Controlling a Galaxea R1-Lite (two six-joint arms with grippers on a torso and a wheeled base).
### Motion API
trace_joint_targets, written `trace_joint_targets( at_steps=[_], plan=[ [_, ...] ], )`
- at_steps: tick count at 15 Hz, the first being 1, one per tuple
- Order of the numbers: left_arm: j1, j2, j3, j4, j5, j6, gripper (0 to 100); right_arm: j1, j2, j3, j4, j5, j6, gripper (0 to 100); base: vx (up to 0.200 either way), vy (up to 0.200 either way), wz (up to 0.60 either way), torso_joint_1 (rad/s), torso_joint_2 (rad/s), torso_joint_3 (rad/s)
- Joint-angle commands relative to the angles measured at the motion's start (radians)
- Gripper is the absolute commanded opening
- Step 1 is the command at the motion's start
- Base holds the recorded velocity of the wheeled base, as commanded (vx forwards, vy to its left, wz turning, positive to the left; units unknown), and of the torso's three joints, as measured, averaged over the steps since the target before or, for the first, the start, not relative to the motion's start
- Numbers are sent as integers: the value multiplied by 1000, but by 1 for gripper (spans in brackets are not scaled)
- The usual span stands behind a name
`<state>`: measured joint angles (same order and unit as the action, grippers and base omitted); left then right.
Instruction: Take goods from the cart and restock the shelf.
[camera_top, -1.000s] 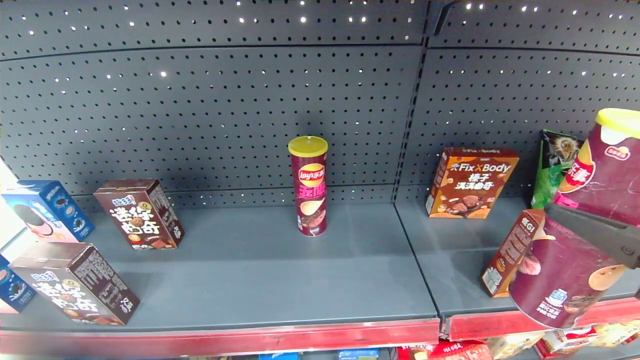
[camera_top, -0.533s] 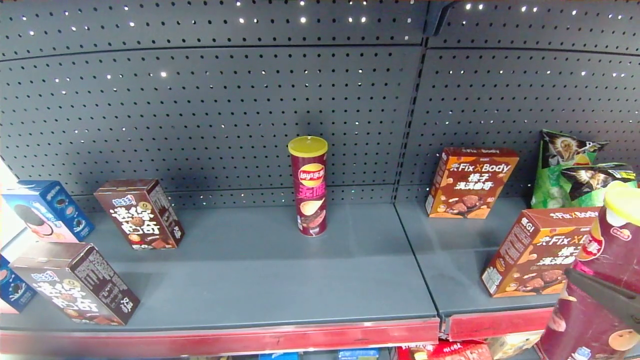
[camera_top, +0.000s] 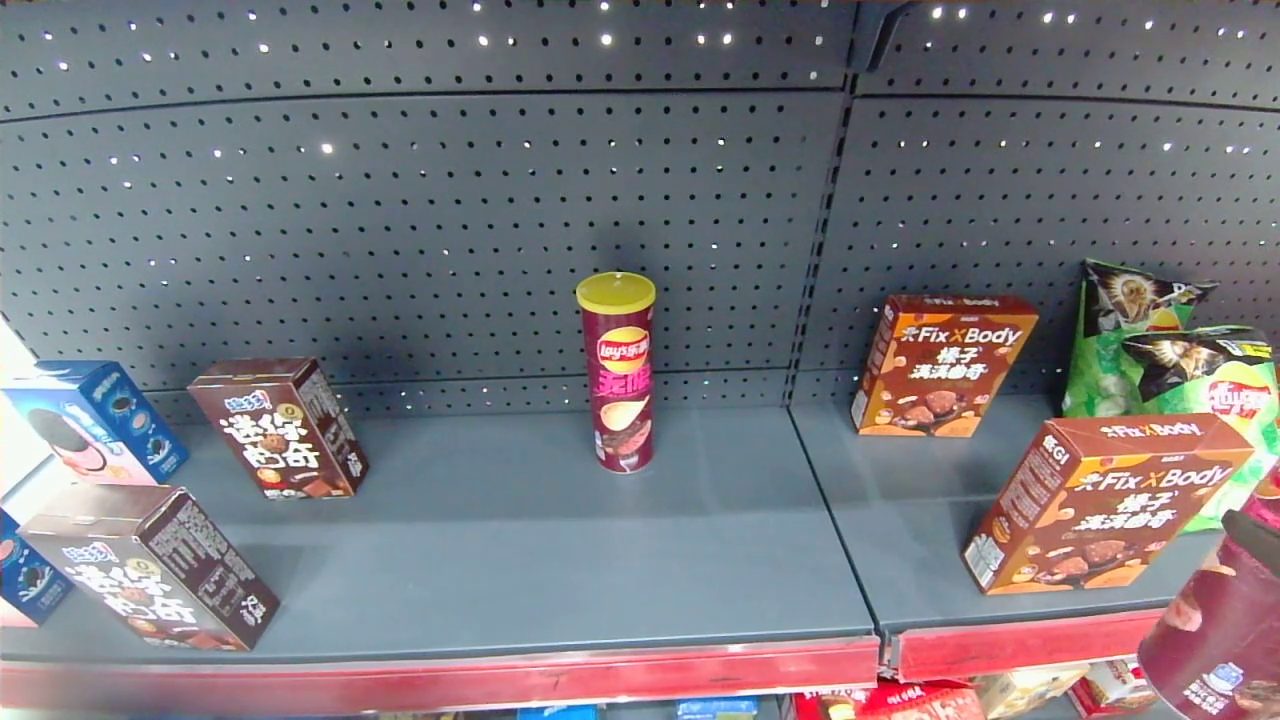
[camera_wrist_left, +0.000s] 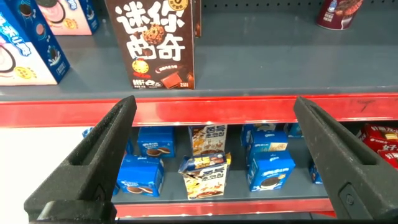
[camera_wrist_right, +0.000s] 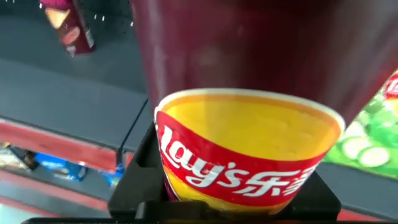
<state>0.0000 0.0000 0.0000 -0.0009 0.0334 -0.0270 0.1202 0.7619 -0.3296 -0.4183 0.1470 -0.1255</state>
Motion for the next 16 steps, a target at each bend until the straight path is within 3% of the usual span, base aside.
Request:
trace_joint_targets(
  at_steps=[1, 4, 12, 13, 14, 15, 16],
  plan=[
    [0, 0, 0, 1, 0, -1, 100, -85, -24, -11, 0, 52, -8, 0, 0, 0, 0, 0, 0, 0],
    [0, 0, 0, -1, 0, -1, 100, -91, -59, -49, -5, 45, -3, 0, 0, 0, 0, 0, 0, 0],
    [3, 0, -6, -13, 16, 4, 100, -85, -139, -2, 52, 3, -2, 0, 0, 0, 0, 0, 0, 0],
    [-2, 32, -149, -2, 3, 45, 100, -88, -141, 3, 52, 3, 3, 0, 0, 0, 0, 0, 0, 0],
    [-3, 190, -304, 55, -50, 95, 100, -90, -141, 1, 53, 2, 9, 0, 0, 0, 0, 0, 0, 0],
    [-3, 342, -439, 94, -139, 136, 100, -90, -138, 1, 55, 0, 9, 0, 0, 0, 0, 0, 0, 0],
    [-2, 466, -543, 96, -231, 199, 100, -90, -136, 1, 56, 0, 7, 0, 0, 0, 0, 0, 0, 0]
  ],
)
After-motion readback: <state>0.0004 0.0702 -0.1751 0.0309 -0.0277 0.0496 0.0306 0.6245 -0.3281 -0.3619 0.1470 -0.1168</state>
